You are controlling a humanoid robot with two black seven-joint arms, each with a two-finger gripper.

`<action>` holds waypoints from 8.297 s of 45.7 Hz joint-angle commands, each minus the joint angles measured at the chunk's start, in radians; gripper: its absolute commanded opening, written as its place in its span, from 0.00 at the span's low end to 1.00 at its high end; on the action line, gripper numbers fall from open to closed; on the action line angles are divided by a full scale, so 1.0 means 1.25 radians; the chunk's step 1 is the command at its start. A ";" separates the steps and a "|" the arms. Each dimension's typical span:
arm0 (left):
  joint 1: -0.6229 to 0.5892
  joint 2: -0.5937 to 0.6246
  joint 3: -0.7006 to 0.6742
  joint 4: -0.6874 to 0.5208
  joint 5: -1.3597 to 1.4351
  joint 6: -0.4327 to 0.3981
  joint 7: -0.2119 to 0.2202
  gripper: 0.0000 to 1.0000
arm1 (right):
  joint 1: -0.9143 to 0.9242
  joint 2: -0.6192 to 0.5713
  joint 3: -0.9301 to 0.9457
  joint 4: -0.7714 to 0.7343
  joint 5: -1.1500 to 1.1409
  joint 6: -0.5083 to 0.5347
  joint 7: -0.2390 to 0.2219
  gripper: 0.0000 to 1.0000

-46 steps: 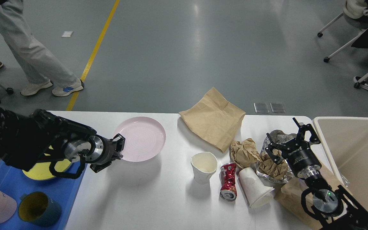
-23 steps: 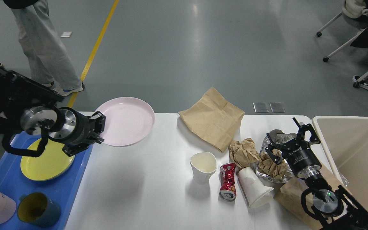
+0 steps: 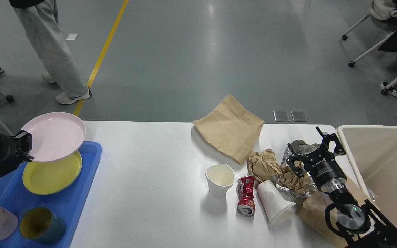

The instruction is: Tidy desktop

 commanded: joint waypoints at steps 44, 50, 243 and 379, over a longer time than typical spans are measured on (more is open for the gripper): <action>0.295 -0.041 -0.189 0.261 0.062 0.017 0.070 0.67 | 0.000 0.001 0.000 0.000 0.000 0.000 0.000 1.00; 0.285 -0.035 -0.200 0.261 0.062 0.007 0.069 0.92 | 0.000 0.001 0.000 0.000 0.000 0.000 0.000 1.00; 0.873 -0.349 -2.059 0.289 0.497 -0.204 -0.324 0.96 | -0.009 -0.033 -0.009 -0.002 0.007 -0.011 -0.006 1.00; 0.873 -0.349 -2.062 0.289 0.497 -0.202 -0.324 0.96 | 1.664 -0.198 -2.200 0.789 -0.163 0.060 -0.021 0.95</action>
